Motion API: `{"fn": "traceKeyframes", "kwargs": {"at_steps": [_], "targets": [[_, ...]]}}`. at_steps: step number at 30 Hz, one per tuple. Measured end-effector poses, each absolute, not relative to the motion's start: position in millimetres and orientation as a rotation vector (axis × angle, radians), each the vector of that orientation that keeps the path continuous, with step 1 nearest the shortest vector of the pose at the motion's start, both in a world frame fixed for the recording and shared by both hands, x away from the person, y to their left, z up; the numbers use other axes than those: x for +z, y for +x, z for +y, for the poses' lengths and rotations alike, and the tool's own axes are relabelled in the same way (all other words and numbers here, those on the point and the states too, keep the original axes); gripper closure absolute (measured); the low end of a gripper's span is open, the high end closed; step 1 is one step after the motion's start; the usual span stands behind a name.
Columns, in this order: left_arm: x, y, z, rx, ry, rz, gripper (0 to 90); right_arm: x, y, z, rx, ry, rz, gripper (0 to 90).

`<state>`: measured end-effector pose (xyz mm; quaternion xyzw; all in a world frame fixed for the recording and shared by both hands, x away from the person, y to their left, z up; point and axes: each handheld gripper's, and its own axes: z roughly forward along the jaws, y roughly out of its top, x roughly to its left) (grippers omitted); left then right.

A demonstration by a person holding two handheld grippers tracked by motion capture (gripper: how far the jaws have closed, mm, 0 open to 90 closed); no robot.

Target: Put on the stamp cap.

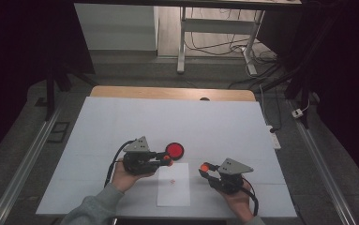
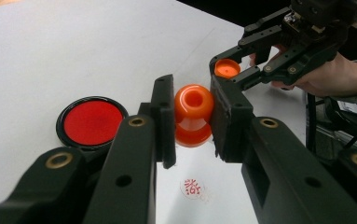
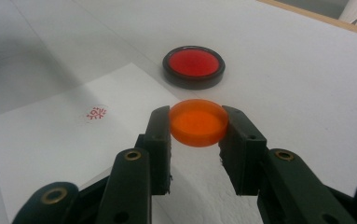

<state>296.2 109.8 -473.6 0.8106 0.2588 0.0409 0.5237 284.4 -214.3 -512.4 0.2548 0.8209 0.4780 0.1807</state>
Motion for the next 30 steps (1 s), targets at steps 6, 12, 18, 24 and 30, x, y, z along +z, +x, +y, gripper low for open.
{"fn": "traceKeyframes", "kwargs": {"at_steps": [6,12,18,24,30], "targets": [[-473,295,108,0.100,1.941,0.616,71.9,-511,282,-210,1.360,0.696,2.323,64.7],[-474,294,107,0.099,1.945,0.617,71.9,-510,280,-205,1.375,0.684,2.326,64.7],[-474,293,107,0.104,1.948,0.616,71.9,-508,278,-197,1.405,0.667,2.338,64.7],[-474,293,107,0.104,1.950,0.618,71.8,-509,276,-188,1.396,0.644,2.361,64.6],[-476,294,106,0.104,1.956,0.616,71.8,-510,275,-182,1.397,0.629,2.374,64.6]]}}
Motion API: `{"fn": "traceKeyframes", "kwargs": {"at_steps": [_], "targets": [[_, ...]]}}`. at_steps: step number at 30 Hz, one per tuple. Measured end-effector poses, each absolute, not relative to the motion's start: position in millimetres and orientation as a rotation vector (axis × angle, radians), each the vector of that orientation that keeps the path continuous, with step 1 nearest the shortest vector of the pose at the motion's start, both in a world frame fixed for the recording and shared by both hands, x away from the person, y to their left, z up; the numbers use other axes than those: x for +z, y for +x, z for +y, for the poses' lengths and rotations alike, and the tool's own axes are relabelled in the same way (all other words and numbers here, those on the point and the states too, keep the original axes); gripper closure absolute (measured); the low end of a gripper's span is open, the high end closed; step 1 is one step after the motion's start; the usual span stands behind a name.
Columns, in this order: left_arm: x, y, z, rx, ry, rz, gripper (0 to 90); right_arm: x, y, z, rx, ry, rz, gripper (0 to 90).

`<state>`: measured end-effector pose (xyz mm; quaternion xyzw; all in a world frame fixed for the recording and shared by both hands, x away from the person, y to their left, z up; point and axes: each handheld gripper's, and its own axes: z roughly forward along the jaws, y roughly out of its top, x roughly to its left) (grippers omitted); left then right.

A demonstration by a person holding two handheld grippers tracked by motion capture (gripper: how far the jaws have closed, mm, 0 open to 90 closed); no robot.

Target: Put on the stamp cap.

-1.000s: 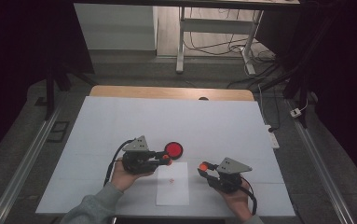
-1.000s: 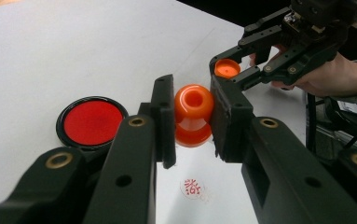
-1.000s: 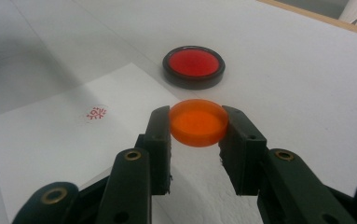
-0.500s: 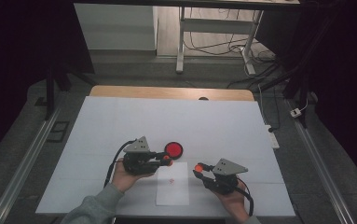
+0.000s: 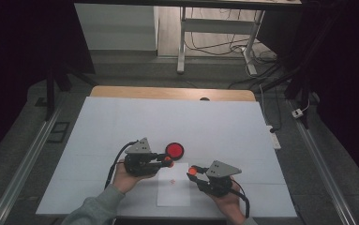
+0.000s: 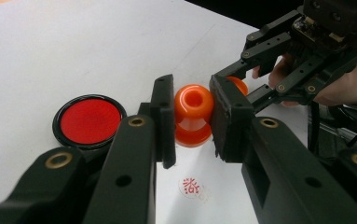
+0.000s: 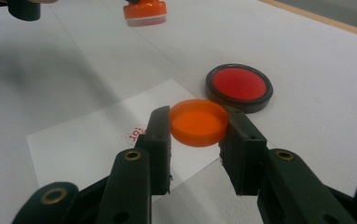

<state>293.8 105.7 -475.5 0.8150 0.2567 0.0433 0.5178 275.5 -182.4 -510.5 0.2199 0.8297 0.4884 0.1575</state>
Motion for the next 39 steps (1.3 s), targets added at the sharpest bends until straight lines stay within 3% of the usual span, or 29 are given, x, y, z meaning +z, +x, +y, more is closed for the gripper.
{"fn": "traceKeyframes", "kwargs": {"at_steps": [39], "targets": [[-477,293,103,0.100,1.963,0.603,71.8,-516,272,-145,1.405,0.548,2.426,64.5]]}}
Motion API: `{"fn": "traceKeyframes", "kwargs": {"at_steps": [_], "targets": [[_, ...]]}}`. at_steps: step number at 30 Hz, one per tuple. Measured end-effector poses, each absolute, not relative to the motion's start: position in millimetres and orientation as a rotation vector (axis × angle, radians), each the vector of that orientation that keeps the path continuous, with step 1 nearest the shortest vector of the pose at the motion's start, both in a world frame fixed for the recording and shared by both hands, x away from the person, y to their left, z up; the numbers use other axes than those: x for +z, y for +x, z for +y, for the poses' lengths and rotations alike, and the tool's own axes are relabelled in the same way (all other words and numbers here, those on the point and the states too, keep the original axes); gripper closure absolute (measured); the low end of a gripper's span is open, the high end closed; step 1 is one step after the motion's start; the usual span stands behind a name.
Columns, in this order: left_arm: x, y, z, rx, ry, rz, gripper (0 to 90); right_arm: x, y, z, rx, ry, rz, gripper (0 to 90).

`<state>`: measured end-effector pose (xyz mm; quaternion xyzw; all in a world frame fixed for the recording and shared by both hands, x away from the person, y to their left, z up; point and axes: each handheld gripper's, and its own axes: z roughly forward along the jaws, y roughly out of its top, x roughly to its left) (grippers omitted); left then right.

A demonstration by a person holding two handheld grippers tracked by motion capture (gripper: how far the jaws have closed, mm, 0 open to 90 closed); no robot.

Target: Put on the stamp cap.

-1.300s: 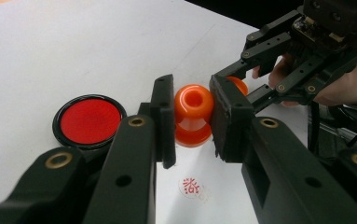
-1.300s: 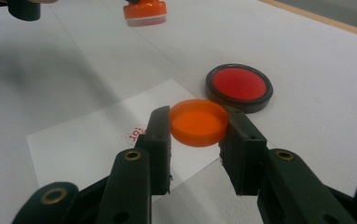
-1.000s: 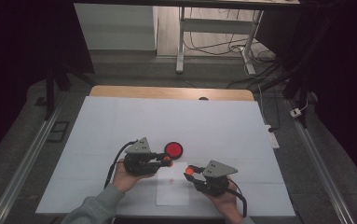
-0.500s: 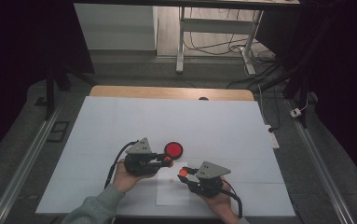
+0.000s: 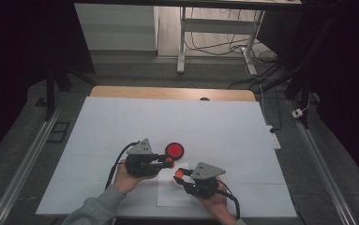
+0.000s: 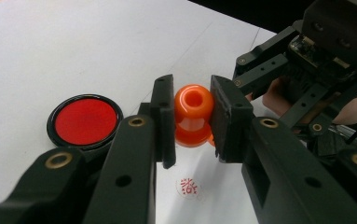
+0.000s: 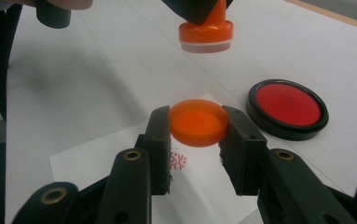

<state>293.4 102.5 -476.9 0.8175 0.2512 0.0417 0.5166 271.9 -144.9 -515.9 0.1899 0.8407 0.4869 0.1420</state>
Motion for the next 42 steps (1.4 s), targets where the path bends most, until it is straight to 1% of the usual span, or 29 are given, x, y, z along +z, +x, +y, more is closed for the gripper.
{"fn": "traceKeyframes", "kwargs": {"at_steps": [32,42], "targets": [[-483,292,94,0.056,1.979,0.578,71.8,-517,282,-125,1.415,0.550,2.418,64.5],[-484,292,93,0.062,1.990,0.583,71.8,-516,282,-124,1.416,0.551,2.410,64.5]]}}
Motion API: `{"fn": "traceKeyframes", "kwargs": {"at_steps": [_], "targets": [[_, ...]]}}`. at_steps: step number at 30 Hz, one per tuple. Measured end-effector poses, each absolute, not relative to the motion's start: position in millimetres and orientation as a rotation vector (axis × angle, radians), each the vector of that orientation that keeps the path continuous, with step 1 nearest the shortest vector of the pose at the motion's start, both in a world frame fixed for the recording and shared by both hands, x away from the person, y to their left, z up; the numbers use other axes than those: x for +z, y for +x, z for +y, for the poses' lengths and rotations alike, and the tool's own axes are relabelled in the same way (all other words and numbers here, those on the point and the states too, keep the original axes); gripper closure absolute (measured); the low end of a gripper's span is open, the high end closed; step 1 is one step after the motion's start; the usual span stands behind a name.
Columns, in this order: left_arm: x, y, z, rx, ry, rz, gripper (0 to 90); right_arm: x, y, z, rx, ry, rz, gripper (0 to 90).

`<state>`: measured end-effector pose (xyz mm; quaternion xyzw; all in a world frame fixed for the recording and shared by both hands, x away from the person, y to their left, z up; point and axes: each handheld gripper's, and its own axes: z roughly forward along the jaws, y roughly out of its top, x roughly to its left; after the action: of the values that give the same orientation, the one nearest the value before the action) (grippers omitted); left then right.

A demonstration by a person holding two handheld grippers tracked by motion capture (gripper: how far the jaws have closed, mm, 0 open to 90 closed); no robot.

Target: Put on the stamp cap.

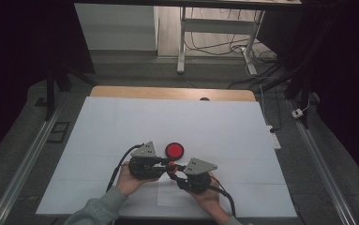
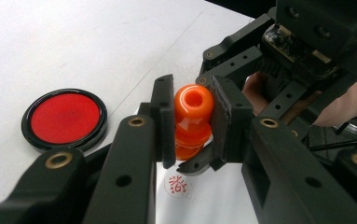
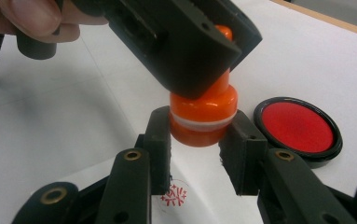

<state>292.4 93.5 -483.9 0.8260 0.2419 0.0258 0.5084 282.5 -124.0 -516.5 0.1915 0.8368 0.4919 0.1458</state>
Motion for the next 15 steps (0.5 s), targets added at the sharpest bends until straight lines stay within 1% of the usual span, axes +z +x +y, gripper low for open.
{"fn": "traceKeyframes", "kwargs": {"at_steps": [15], "targets": [[-485.6,292.6,93.7,0.070,2.005,0.588,71.8,-516.1,282.6,-124.8,1.422,0.558,2.402,64.5]]}}
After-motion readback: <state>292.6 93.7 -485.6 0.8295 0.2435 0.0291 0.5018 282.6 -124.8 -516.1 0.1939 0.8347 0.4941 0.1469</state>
